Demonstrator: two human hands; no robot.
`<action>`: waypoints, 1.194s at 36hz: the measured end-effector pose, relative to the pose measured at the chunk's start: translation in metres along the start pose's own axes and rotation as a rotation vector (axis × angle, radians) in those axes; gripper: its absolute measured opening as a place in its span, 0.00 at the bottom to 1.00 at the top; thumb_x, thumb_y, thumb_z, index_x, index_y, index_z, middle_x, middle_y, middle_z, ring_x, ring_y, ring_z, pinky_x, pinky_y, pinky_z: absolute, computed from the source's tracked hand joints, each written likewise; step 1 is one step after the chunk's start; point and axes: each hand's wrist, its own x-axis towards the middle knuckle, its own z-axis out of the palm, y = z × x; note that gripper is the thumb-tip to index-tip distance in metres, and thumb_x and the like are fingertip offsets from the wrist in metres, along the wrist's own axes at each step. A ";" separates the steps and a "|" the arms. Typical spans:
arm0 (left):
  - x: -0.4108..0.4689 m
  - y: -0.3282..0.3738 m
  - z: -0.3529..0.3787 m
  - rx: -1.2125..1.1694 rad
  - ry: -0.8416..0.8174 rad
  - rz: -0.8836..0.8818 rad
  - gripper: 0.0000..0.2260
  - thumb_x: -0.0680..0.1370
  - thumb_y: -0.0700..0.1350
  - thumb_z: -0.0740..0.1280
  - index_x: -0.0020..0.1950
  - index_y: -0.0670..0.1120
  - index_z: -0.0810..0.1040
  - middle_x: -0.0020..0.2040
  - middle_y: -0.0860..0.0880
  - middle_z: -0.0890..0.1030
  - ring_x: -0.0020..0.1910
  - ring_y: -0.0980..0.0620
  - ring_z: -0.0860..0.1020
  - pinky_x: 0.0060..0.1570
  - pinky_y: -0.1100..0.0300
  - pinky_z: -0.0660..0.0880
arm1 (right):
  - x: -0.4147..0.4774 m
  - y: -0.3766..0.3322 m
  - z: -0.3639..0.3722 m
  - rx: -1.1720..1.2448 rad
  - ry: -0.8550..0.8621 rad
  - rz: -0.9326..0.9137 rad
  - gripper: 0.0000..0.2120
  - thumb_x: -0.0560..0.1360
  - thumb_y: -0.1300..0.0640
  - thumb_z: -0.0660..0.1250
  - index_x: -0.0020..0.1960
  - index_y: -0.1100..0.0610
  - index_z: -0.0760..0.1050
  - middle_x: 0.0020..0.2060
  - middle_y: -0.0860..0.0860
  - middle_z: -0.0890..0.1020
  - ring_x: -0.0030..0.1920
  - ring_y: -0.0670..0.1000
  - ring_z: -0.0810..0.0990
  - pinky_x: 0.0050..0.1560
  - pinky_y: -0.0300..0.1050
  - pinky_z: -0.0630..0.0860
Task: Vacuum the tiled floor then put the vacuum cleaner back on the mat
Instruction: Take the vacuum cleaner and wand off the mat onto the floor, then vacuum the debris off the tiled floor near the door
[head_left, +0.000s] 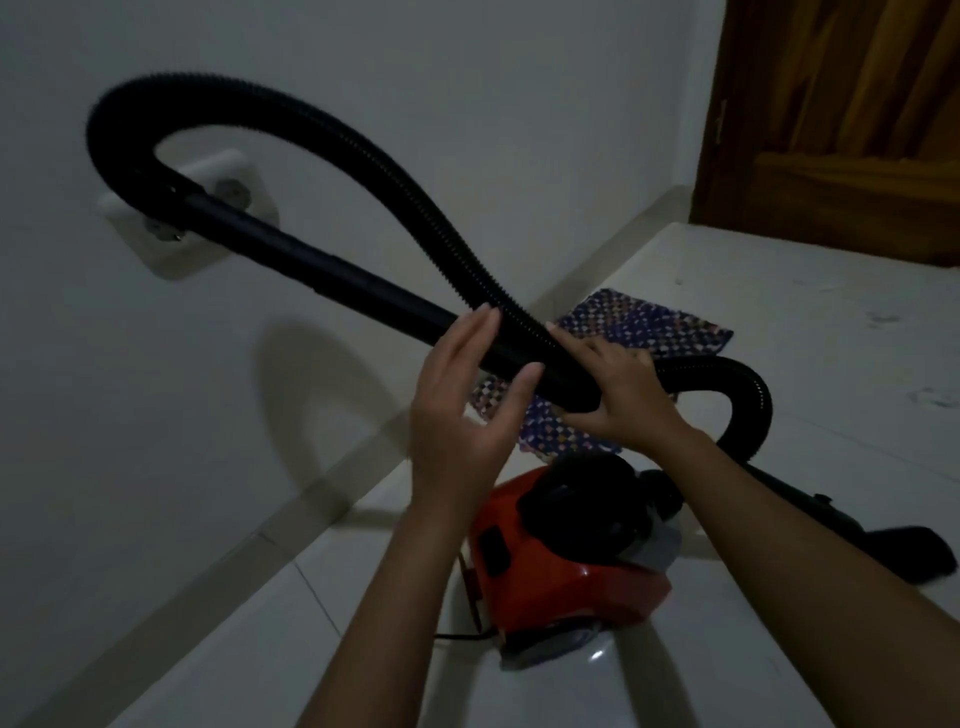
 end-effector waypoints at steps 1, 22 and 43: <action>0.012 -0.004 0.000 0.097 -0.101 0.060 0.22 0.74 0.50 0.69 0.65 0.42 0.75 0.65 0.48 0.76 0.67 0.54 0.71 0.70 0.62 0.66 | -0.001 0.000 0.000 0.005 -0.011 -0.007 0.41 0.66 0.37 0.60 0.76 0.42 0.52 0.55 0.52 0.77 0.53 0.56 0.77 0.50 0.51 0.65; 0.054 -0.015 0.003 0.752 -0.829 0.375 0.23 0.73 0.56 0.68 0.67 0.54 0.73 0.61 0.52 0.80 0.56 0.47 0.80 0.51 0.54 0.74 | -0.015 0.034 -0.029 0.169 -0.226 -0.209 0.41 0.69 0.38 0.63 0.75 0.38 0.44 0.65 0.50 0.71 0.62 0.52 0.71 0.61 0.49 0.62; 0.014 0.107 0.002 0.545 -1.172 -0.668 0.17 0.72 0.55 0.70 0.59 0.54 0.79 0.54 0.49 0.83 0.52 0.48 0.80 0.49 0.56 0.75 | -0.142 -0.048 -0.066 0.524 -0.151 0.746 0.21 0.83 0.58 0.49 0.75 0.54 0.53 0.62 0.79 0.66 0.61 0.82 0.64 0.51 0.73 0.73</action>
